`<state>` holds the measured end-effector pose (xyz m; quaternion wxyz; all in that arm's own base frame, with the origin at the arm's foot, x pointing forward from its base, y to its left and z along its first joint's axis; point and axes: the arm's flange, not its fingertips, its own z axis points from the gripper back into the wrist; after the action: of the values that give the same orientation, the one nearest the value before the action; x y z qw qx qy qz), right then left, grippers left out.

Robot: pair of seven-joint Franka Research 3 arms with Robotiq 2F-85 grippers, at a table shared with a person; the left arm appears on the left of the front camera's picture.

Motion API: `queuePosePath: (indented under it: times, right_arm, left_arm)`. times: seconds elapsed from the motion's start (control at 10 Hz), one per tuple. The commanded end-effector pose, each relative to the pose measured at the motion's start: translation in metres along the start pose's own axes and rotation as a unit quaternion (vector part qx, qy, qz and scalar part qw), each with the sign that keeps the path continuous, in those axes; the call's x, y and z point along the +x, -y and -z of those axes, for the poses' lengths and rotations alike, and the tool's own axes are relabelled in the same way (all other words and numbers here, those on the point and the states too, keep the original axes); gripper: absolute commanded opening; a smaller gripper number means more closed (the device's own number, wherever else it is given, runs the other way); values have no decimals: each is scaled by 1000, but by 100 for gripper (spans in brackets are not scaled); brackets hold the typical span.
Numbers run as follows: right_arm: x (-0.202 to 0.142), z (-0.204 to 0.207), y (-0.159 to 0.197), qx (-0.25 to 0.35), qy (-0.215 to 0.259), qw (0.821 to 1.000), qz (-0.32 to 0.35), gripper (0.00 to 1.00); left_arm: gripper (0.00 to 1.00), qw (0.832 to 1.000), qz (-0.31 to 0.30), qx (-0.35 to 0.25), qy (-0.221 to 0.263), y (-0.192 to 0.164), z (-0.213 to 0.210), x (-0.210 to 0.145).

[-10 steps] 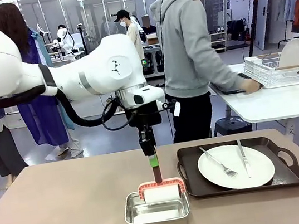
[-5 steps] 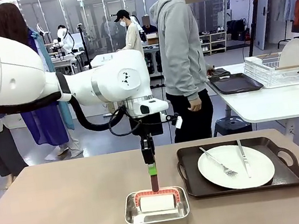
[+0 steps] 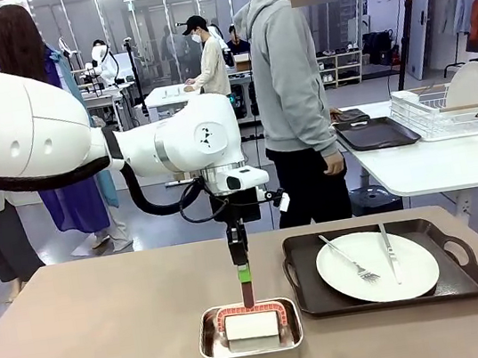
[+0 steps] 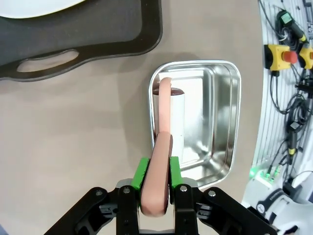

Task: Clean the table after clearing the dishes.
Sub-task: Place the Lint Roller back on top of the Airtight Container.

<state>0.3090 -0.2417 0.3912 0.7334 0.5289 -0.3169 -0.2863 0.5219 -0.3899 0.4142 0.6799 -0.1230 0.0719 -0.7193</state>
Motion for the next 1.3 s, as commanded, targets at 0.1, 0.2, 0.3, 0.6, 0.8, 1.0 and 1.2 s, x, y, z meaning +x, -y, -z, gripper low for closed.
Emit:
queuePosePath:
  times: [0.1, 0.2, 0.3, 0.6, 0.8, 1.0, 1.2]
  right_arm:
    - [-1, -1, -2, 3, 0, 1000, -2, 100]
    - [-1, -1, -2, 3, 0, 1000, -2, 100]
    - [-1, -1, -2, 3, 0, 1000, -2, 100]
    - [-1, -1, -2, 3, 0, 1000, -2, 100]
    - [-1, -1, -2, 3, 0, 1000, -2, 100]
    - [-1, -1, -2, 3, 0, 1000, -2, 100]
    - [-1, -1, -2, 3, 0, 1000, -2, 100]
  left_arm:
    - [28, 1000, 8, 12, -8, -11, 10, -2]
    - [51, 1000, 9, 19, -6, -11, 8, -4]
    - [55, 1000, 10, 21, -2, -11, 6, -5]
    - [100, 999, 19, 22, 13, -5, -3, -8]
    - [100, 999, 17, 24, 22, -3, -8, -11]
    - [100, 999, 0, 21, 29, -1, -8, -15]
    - [100, 1000, 3, 21, 10, -10, -10, -7]
